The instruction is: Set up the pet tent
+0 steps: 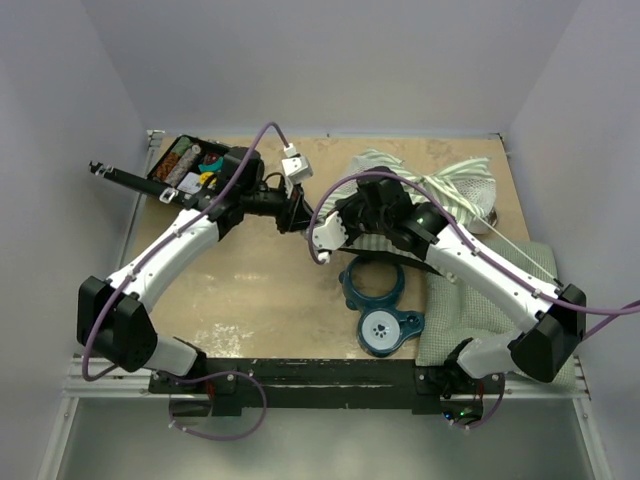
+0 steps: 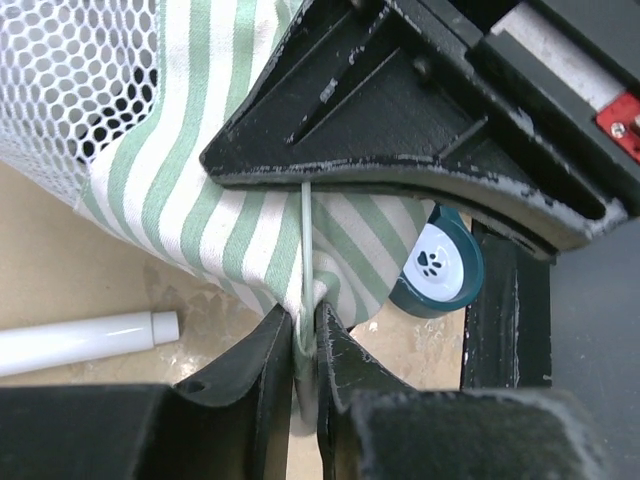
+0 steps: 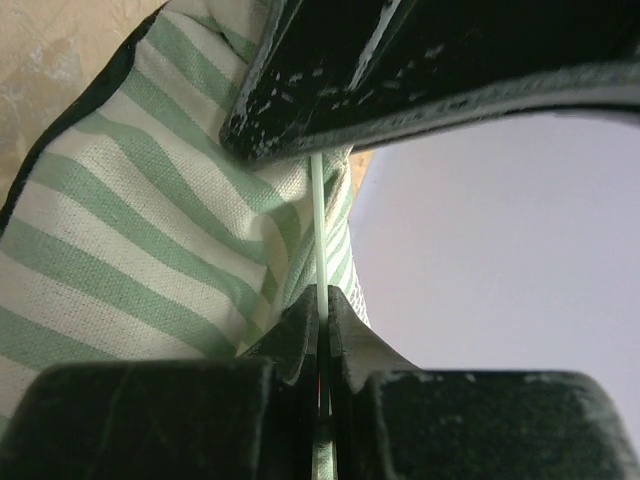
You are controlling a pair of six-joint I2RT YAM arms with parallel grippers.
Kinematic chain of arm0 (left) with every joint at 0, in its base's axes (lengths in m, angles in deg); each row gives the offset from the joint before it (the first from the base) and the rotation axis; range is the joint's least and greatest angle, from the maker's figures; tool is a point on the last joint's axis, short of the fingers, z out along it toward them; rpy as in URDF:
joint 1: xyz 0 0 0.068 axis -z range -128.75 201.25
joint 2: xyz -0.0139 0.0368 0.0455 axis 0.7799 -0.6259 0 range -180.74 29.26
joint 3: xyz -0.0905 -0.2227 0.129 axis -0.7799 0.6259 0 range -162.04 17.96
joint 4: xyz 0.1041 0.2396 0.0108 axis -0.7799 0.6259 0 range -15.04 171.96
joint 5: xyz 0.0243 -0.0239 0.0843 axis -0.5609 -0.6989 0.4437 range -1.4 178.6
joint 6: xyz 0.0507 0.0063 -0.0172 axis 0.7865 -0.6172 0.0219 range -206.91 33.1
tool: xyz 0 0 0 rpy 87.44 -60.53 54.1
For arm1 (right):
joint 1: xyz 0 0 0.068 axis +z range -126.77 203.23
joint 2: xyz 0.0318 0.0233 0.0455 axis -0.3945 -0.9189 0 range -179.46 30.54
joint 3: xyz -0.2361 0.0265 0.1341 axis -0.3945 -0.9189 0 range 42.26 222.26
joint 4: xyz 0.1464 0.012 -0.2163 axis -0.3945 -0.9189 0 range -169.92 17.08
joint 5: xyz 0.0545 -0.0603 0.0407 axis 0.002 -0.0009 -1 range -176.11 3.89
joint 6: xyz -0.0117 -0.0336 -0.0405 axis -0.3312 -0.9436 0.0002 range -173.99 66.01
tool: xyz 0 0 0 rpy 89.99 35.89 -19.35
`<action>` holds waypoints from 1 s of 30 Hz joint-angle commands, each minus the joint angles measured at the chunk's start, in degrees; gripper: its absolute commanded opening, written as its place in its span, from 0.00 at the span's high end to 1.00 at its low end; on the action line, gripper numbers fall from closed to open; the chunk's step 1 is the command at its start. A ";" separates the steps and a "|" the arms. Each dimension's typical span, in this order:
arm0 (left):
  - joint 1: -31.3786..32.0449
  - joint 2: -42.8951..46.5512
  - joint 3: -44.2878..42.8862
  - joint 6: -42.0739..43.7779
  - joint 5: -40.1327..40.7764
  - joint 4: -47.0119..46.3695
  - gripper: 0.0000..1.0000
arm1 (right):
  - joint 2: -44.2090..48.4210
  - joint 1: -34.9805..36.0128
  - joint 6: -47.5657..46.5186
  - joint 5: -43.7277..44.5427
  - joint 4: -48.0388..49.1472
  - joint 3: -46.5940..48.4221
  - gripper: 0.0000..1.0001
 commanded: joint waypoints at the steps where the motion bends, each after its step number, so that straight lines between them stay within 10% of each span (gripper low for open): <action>1: 2.85 -2.70 -4.39 -0.05 -2.06 -1.19 0.82 | 0.32 1.67 -1.89 -1.83 4.11 0.28 1.00; 14: 3.82 -7.98 -8.17 -3.04 -2.15 -2.77 0.93 | -0.12 3.69 -1.89 -2.44 5.08 -1.92 1.00; 21: -1.79 -0.96 -3.97 0.39 -7.51 -0.22 0.38 | 1.37 2.90 -1.54 -1.92 5.26 -4.20 1.00; 30: -7.43 7.48 0.34 11.81 -8.74 11.56 0.31 | 1.37 2.81 -1.45 -1.92 5.00 -3.86 1.00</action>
